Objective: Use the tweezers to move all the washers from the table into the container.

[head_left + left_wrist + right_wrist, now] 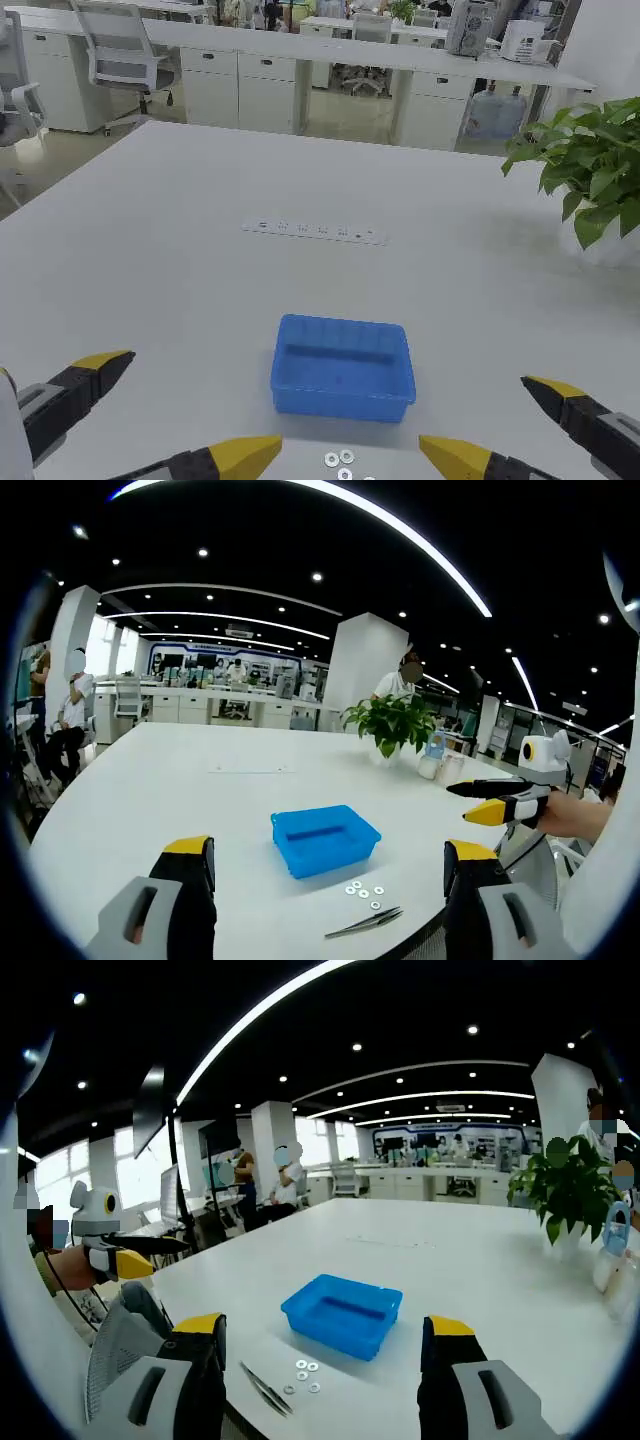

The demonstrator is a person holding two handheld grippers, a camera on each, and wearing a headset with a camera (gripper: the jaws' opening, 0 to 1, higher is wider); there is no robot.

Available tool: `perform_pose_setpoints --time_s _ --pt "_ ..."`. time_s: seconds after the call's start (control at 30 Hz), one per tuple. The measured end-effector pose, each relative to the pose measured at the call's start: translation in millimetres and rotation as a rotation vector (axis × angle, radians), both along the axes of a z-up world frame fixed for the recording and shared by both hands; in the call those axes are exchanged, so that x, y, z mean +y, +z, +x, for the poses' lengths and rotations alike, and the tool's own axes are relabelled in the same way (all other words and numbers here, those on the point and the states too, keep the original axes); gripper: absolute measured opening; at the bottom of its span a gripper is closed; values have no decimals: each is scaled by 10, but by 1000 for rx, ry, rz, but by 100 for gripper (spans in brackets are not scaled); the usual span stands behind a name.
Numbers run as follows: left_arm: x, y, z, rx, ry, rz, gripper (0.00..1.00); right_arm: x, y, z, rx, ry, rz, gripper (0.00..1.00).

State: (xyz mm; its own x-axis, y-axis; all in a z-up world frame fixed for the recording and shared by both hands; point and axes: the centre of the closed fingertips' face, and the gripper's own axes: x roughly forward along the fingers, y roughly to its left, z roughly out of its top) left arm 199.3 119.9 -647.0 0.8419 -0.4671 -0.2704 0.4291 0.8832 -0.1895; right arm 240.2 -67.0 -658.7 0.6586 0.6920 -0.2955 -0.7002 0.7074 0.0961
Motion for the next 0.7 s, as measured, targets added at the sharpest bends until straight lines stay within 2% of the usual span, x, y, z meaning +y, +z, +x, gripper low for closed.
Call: perform_pose_setpoints --time_s 0.2,0.33,0.47,0.6,0.7 --pt "-12 10 9 -1 5 -10 95 -61 -37 -9 7 -9 -23 75" --pt "-31 -7 18 1 -4 4 95 -89 -34 11 9 -20 -16 75" --pt "-54 6 37 -1 -8 -7 94 -101 7 13 -5 -23 -17 74" --pt "-81 5 66 -3 -19 4 94 -123 18 28 -2 -34 4 74" --pt "-79 16 77 -7 -14 -2 94 -128 -8 35 5 -32 -10 74"
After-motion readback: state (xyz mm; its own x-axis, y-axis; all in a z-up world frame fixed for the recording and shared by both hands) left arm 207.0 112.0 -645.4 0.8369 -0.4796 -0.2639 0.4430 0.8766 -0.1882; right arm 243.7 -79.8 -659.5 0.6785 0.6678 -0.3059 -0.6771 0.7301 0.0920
